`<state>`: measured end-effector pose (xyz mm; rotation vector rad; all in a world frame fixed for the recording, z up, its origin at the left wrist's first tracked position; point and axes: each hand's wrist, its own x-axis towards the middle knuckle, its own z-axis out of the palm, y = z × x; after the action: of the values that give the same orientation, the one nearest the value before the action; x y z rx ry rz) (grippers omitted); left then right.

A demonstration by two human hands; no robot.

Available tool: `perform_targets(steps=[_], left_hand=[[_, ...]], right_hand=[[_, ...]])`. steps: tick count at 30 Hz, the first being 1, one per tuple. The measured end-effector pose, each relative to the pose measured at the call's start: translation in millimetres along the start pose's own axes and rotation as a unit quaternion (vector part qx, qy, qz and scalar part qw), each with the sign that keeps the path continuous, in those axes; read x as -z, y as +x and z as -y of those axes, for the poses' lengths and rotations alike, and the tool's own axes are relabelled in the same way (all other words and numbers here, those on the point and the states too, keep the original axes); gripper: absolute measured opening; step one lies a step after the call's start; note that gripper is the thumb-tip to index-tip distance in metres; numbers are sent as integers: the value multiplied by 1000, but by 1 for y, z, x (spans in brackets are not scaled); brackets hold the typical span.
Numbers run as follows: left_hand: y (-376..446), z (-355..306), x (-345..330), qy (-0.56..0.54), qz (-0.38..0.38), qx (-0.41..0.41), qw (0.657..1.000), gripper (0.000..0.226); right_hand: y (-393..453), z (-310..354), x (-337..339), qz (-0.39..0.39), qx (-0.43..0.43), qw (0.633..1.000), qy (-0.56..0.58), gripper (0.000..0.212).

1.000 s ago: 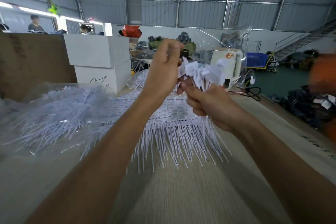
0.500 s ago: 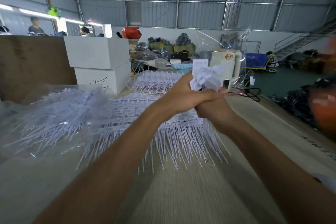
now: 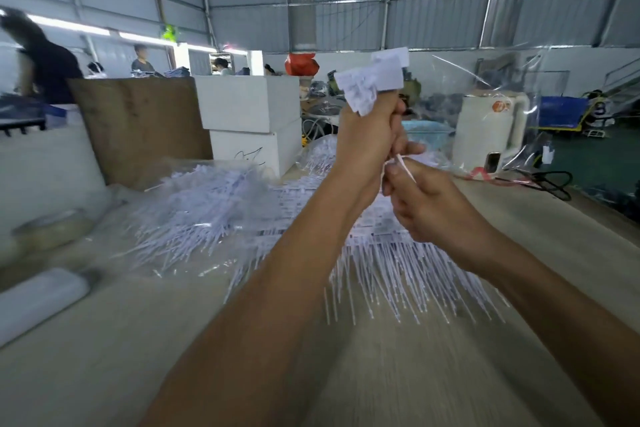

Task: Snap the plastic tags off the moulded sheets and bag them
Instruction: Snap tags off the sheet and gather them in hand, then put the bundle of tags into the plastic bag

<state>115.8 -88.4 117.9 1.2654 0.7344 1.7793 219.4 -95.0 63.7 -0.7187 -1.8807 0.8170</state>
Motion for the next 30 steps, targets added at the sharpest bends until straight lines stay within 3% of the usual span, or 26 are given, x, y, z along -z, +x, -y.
perform_targets(steps=[5,10,12,16,18,21,24,28,30], left_hand=[[-15,-4,11,93,12,3,996,32],[-44,-8,38,138,53,-6,989,33],[-54,-9,59,153,36,-7,988,33],[-70,-18,125,142,-43,-19,989,32],[-78,-23,173,223,-128,-22,966,34],[-93,-32,249,435,-195,23,879,36],[-114,-40,303,515,-186,145,824,30],[-134,-46,326,546,-123,245,792,22],[-134,-45,321,539,-91,261,795,18]], right_hand=[[-4,-4,-24,-28,13,1000,0,53],[-8,6,-42,-30,87,995,-44,43],[-14,7,-60,9,83,994,-67,38],[-20,12,-89,195,63,964,-167,22],[-20,13,-99,266,87,935,-215,32],[-11,14,-117,296,57,942,-147,15],[15,5,-145,208,82,956,-190,8],[48,-9,-194,148,69,955,-247,42],[59,-22,-216,147,73,916,-366,58]])
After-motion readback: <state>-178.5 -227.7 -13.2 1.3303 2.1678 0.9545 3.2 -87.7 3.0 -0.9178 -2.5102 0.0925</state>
